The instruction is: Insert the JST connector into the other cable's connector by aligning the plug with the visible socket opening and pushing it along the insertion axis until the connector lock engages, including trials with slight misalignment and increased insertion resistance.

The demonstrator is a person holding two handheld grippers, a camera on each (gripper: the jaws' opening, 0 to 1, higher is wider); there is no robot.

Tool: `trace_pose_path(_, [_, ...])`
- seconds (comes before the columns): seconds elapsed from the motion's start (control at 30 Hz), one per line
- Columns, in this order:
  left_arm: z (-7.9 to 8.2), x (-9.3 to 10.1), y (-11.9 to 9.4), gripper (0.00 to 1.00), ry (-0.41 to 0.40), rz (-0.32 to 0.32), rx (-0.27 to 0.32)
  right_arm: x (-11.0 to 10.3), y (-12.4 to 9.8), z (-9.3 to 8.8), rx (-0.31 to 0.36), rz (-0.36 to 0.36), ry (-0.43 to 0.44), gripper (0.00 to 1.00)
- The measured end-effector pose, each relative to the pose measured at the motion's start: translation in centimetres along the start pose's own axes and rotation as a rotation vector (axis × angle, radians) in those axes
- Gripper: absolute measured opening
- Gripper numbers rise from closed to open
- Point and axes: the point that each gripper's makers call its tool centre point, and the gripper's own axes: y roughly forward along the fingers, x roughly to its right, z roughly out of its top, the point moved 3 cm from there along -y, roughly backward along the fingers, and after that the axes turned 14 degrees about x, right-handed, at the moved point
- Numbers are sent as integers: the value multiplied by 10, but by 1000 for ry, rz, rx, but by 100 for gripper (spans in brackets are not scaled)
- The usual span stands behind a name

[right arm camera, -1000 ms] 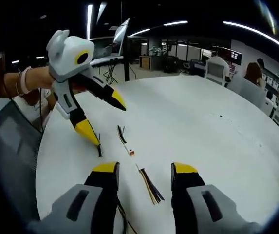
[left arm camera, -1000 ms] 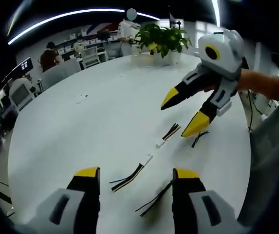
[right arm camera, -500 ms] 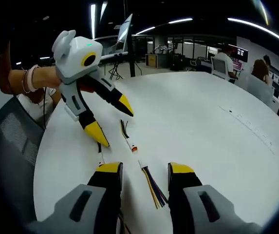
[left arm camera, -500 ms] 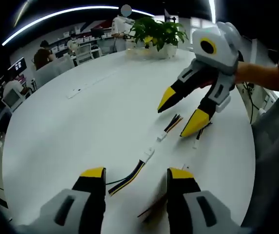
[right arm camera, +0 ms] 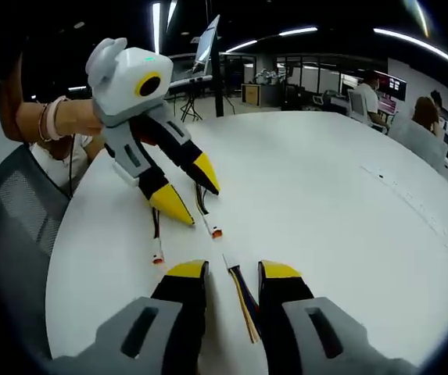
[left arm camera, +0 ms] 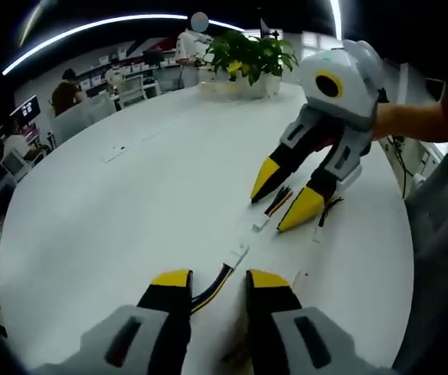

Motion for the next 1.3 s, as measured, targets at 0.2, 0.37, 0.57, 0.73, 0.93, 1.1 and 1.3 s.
trace_pose_path(0.2, [2, 4, 4, 14, 47, -48, 22, 3, 1, -3, -10, 2, -11, 14])
trace_pose_path(0.37, [3, 9, 8, 13, 100, -94, 39, 2, 3, -4, -2, 19, -18, 12])
trace_pose_path(0.57, [4, 13, 13, 10, 120, -137, 74, 0, 5, -5, 8, 42, -33, 7])
trace_pose_path(0.73, [3, 11, 14, 9, 128, -137, 87, 1, 5, -5, 14, 44, -35, 6])
trace_pose_path(0.93, [3, 12, 13, 6, 135, -155, 103, -1, 5, -5, 22, 53, -38, 5])
trace_pose_path(1.1, [0, 14, 13, 2, 150, -178, 108, -1, 4, -5, 23, 62, -50, 5])
trace_pose_path(1.3, [0, 15, 13, 0, 134, -201, 124, -1, 4, -6, 26, 72, -45, 5])
